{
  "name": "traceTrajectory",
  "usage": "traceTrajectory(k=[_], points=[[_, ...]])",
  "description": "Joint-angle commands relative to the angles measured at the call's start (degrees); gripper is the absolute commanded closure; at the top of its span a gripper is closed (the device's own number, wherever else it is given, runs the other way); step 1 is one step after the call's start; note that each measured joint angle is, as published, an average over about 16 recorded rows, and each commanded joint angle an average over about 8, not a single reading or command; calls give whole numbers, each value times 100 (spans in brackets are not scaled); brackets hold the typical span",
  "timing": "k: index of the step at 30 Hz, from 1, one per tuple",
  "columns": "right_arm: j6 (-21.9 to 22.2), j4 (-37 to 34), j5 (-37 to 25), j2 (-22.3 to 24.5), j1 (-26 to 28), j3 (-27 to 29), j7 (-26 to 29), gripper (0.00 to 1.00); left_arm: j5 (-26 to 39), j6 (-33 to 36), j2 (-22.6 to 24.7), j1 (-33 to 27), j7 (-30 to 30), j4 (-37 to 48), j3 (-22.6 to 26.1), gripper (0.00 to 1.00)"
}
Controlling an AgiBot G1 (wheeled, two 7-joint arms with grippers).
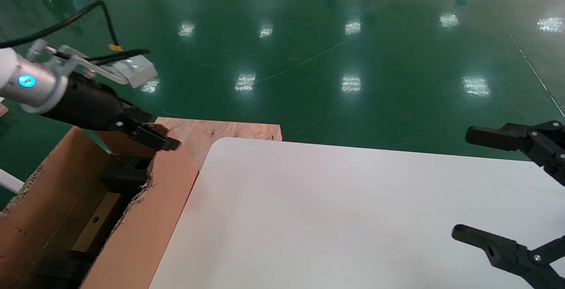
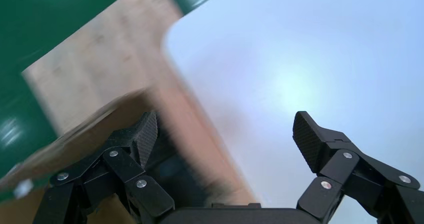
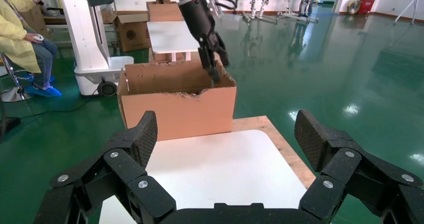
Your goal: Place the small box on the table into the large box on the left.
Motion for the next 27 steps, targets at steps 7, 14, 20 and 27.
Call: traceTrajectory(k=[7, 14, 20, 27], points=[[0, 0, 0, 0, 0, 0, 0, 0, -426, 290, 67, 1082, 691, -145, -1404, 0], [0, 0, 0, 0, 0, -1, 0, 0, -804, 546, 126, 2042, 1304, -273, -2649, 0], [0, 0, 1, 0, 0, -1, 0, 0, -1127, 766, 177, 2863, 1829, -383, -3714, 0], [0, 0, 1, 0, 0, -1, -1, 0, -1510, 1026, 237, 3835, 2449, -513, -4975, 0]])
